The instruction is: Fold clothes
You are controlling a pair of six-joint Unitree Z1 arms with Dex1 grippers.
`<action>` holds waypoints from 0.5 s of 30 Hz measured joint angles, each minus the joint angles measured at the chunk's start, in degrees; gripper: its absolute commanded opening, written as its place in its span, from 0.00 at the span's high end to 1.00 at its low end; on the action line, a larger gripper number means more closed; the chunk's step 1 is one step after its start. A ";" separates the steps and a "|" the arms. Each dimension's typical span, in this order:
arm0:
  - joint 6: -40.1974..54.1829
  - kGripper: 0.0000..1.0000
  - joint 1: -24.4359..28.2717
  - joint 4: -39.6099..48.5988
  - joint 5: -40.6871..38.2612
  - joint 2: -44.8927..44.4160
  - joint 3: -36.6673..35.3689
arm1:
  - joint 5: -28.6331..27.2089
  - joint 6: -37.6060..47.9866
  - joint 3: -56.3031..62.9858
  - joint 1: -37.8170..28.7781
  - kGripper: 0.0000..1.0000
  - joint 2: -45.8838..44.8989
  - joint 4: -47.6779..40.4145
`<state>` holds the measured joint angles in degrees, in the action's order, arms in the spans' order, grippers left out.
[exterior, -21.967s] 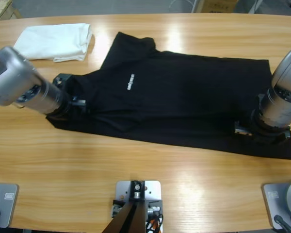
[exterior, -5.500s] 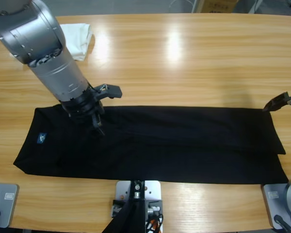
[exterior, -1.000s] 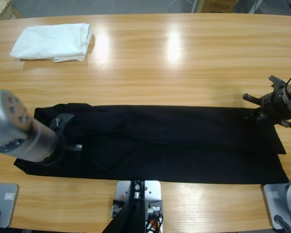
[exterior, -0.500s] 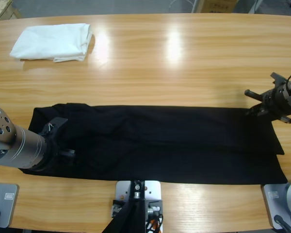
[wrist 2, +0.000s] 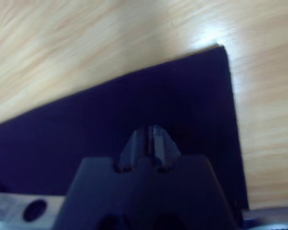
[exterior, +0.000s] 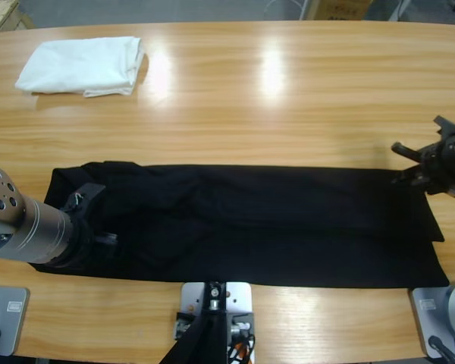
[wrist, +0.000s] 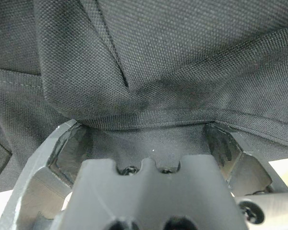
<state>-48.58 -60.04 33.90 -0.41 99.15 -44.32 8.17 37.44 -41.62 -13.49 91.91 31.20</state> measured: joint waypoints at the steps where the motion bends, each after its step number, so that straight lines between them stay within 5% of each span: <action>1: -0.06 0.11 0.00 0.00 0.00 0.00 0.00 | 0.00 0.22 0.23 0.26 1.00 1.58 -0.99; 10: -1.16 0.11 0.00 0.02 0.00 0.00 0.01 | 0.23 -0.98 0.27 5.55 1.00 5.36 -5.64; 15: -1.25 0.00 0.00 0.14 0.00 0.00 0.01 | 0.86 -4.75 0.12 6.58 0.99 6.33 -9.15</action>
<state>-49.83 -60.04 34.04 -0.41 99.15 -44.31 9.02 32.69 -41.51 -6.91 98.24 22.05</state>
